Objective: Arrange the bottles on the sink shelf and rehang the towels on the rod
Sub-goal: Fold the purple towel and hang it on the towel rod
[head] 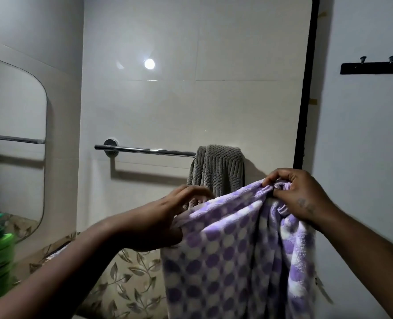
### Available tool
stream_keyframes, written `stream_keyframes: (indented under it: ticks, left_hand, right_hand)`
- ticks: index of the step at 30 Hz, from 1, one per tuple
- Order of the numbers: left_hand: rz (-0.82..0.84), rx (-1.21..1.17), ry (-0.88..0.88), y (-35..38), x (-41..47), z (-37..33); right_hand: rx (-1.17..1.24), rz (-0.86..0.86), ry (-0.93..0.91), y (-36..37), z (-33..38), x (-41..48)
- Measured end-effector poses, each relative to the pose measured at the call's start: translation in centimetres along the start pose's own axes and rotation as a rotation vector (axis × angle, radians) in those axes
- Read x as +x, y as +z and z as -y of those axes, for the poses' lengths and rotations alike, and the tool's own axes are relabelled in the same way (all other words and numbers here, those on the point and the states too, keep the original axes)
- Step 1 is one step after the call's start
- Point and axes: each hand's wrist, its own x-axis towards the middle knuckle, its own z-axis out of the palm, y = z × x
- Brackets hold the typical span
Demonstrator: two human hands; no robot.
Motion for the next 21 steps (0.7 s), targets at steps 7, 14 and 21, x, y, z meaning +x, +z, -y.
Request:
stream_keyframes:
  ticks: [7, 14, 21]
  left_hand:
    - [0.028, 0.332, 0.078, -1.0, -0.2, 1.1]
    - [-0.103, -0.421, -0.098, -1.7, -1.5, 2.0]
    - [-0.246, -0.55, 0.195, -2.1, -2.0, -1.1]
  right_hand:
    - [-0.003, 0.045, -0.009, -0.4, 0.2, 0.0]
    - [-0.016, 0.086, -0.035, -1.1, -0.3, -0.2]
    - [-0.097, 0.184, -0.068, -0.9, -0.8, 0.0]
